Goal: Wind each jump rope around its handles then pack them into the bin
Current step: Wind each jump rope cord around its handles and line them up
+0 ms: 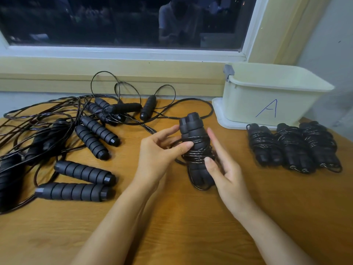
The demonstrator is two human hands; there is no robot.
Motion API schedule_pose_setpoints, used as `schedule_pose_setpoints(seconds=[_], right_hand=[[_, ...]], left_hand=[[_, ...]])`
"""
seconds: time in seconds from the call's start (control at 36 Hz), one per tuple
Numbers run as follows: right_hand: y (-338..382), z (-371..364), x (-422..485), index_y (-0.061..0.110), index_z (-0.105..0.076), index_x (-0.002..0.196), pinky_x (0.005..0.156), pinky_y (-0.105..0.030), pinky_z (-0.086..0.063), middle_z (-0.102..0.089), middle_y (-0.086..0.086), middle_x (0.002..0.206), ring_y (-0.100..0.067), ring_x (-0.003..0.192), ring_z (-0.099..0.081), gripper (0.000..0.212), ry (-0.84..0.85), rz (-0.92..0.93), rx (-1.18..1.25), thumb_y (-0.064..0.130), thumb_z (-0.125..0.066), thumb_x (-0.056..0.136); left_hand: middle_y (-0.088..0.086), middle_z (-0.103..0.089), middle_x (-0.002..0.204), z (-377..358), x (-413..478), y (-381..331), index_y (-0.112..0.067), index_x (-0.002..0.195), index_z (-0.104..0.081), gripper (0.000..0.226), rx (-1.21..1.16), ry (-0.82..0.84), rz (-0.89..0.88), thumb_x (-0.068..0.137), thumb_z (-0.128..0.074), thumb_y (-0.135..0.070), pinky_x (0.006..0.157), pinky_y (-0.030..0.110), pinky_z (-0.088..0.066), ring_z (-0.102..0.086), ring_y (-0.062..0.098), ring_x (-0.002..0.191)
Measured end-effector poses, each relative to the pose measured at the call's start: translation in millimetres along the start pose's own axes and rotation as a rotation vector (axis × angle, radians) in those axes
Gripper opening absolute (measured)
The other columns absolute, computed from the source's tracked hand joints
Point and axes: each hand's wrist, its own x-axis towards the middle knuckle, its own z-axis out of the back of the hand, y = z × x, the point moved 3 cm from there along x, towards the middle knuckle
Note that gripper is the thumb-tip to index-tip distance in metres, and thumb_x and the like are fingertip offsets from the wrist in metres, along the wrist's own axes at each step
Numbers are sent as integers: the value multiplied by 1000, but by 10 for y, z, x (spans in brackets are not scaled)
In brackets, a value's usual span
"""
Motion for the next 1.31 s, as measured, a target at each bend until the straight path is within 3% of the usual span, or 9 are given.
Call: schedule_pose_setpoints(seconds=[0.14,0.33,0.39,0.64,0.81,0.94,1.08,1.19,1.31], right_hand=[[36,-64,-11,10,-34,151,115,-13,-22,-28,2,160,-6,148,-24,49,-18,121,-201,0,-36,103],[-24,-157,-47,36,-6,156,101,2,-24,-6,17,165,8,146,-13,89,17,78,-348,30,-65,90],[-78,-145,-49,38,-4,157,99,4,-24,-6,18,164,9,145,-13,103,-25,97,-426,18,-75,84],[-85,-60,7,33,-11,153,112,-7,-21,-17,7,163,0,149,-16,98,-48,81,-258,3,-74,84],[-92,-69,12,43,-5,153,112,-8,-23,-17,9,163,-1,149,-16,95,-40,70,-253,19,-68,86],[-106,-60,-12,39,-5,155,98,3,-26,-10,5,166,15,142,-12,100,-50,108,-460,8,-72,88],[-17,-84,-21,28,-6,158,81,-26,-53,-11,8,165,-17,137,-38,104,-131,133,-770,28,-76,81],[53,-92,0,19,-23,156,60,-27,-56,-27,-3,161,-25,121,-55,105,-152,131,-905,38,-81,70],[31,-27,4,20,-33,151,71,-25,-52,-33,-1,158,-26,119,-57,91,-218,140,-862,20,-81,74]], left_hand=[[-10,-74,92,-58,-48,5,-15,125,-63,67,90,-73,-53,62,-84,-22,82,19,-56,-70,1,93],[-1,-75,100,-118,-98,42,-13,128,-64,76,109,-115,-71,57,-86,-30,81,20,-56,-71,3,93],[-2,-74,101,-144,-110,41,-13,129,-63,76,92,-96,-66,58,-87,-26,81,15,-53,-70,1,95],[-12,-73,107,-81,-54,-1,-21,124,-62,60,109,0,-44,69,-85,-8,79,22,-57,-71,10,95],[-12,-72,107,-102,-50,5,-24,123,-60,60,121,-3,-82,70,-84,-8,78,19,-56,-70,5,96],[-10,-73,107,-132,-63,44,-20,127,-60,64,121,-33,-107,69,-85,-8,80,21,-56,-70,3,96],[-19,-72,101,-177,-86,106,-27,123,-60,63,176,-53,-129,69,-87,-10,86,21,-56,-69,0,97],[-26,-63,108,-227,-112,85,-20,136,-54,71,325,-5,-188,72,-85,-17,90,12,-49,-62,-11,104],[-32,-51,119,-279,-111,97,-26,146,-35,78,500,168,-273,82,-78,-14,92,0,-36,-48,-27,107]])
